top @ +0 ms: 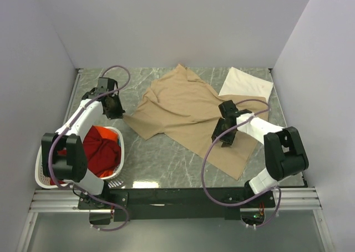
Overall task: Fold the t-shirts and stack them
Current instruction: Flatten the tshirt out, then fold the tshirt
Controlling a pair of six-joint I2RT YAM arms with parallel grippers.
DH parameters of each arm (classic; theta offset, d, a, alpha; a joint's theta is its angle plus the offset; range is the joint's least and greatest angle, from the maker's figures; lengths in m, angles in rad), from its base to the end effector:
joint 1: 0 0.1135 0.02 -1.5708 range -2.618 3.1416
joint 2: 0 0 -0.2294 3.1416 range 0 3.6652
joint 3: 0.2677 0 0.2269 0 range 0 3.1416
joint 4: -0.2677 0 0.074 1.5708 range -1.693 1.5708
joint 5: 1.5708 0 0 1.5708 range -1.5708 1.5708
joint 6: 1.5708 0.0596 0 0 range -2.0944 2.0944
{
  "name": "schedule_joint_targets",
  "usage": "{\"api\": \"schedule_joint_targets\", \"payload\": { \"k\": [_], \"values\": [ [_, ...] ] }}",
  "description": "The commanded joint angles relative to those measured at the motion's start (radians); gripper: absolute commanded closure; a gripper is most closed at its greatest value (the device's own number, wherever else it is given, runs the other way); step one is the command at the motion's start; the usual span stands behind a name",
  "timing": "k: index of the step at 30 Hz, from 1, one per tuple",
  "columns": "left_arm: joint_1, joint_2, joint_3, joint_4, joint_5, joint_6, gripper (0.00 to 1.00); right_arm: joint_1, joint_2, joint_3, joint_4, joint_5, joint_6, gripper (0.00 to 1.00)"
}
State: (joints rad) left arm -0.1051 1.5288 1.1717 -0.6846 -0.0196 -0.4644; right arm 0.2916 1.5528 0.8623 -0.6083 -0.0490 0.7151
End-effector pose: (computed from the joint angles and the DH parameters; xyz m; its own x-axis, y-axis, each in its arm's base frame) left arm 0.3022 -0.0307 0.2071 -0.8102 -0.3648 -0.4589 -0.2995 0.9305 -0.2109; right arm 0.2469 0.0772 0.1211 -0.8931 0.4157 -0.1719 0.3786 0.9010 0.2118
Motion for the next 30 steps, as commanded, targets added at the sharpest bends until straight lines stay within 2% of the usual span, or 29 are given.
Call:
{"api": "schedule_joint_targets", "payload": {
  "k": [1,6,12,17,24,30],
  "values": [
    [0.015,0.014,0.043,0.045,0.038,0.047,1.0,0.03,-0.014,0.084,-0.079,0.107,0.017,0.44],
    [0.015,0.016,0.034,0.056,0.079,0.049,1.0,0.034,-0.166,0.063,-0.18,0.11,0.04,0.44],
    [0.013,0.01,0.032,0.056,0.115,0.053,1.0,0.046,-0.371,-0.179,-0.326,0.149,0.193,0.45],
    [0.015,0.017,0.034,0.066,0.148,0.043,1.0,0.049,-0.539,-0.253,-0.442,0.172,0.329,0.46],
    [0.015,0.042,0.036,0.08,0.191,0.033,1.0,0.055,-0.56,-0.293,-0.458,0.117,0.411,0.5],
    [0.015,0.031,0.037,0.077,0.184,0.035,1.0,0.054,-0.531,-0.371,-0.384,0.092,0.458,0.52]
  ]
}}
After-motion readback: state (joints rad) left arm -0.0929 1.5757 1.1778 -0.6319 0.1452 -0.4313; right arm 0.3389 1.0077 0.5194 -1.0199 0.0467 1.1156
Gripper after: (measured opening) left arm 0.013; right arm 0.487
